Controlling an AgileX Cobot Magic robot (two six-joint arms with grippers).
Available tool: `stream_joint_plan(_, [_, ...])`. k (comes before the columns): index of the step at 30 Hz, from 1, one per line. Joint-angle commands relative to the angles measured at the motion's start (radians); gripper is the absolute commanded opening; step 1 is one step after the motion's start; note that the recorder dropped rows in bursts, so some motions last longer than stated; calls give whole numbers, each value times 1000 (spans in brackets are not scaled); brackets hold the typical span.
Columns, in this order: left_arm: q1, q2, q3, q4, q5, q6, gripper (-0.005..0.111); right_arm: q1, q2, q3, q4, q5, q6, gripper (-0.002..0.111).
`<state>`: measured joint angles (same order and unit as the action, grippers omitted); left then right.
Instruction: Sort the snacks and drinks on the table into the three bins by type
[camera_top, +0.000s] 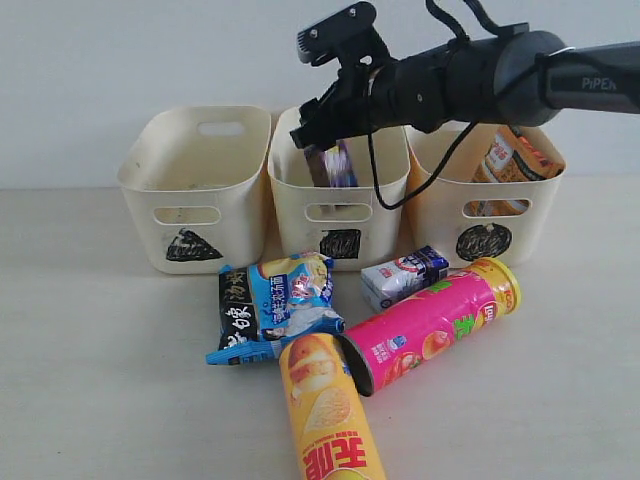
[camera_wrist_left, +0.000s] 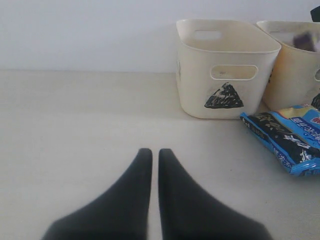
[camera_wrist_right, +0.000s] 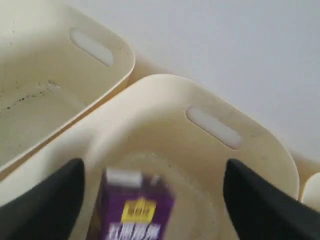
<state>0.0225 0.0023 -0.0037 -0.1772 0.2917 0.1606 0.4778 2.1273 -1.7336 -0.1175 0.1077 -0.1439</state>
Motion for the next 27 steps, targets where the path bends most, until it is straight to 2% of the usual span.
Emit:
stream_joint_plan(1, [-3, -2, 4, 1, -7, 5, 4, -9, -12, -4, 0, -19, 5, 77])
stream_joint_plan(6, [-3, -2, 4, 1, -7, 5, 4, -9, -50, -4, 3, 16, 21, 73])
stream_joint_plan(7, [-3, -2, 4, 1, -7, 5, 4, -9, -64, -4, 3, 46, 24, 61])
stream_joint_plan(8, [-3, -2, 4, 1, -7, 5, 4, -9, -68, -4, 3, 63, 24, 54])
stream_joint_plan(10, [-3, -2, 4, 1, -7, 5, 4, -9, -80, -4, 3, 191, 26, 16])
stream_joint_plan(11, [-3, -2, 4, 1, -7, 5, 4, -9, -82, -4, 3, 250, 30, 2])
stream_joint_plan(16, [-3, -2, 4, 1, -7, 5, 4, -9, -109, 4, 47, 523, 62, 0])
stream_joint_plan(20, [-3, -2, 4, 1, -7, 5, 4, -9, -237, 192, 151, 462, 59, 0])
stream_joint_plan(27, [-3, -2, 4, 1, -7, 5, 4, -9, -431, 451, 165, 412, 59, 0])
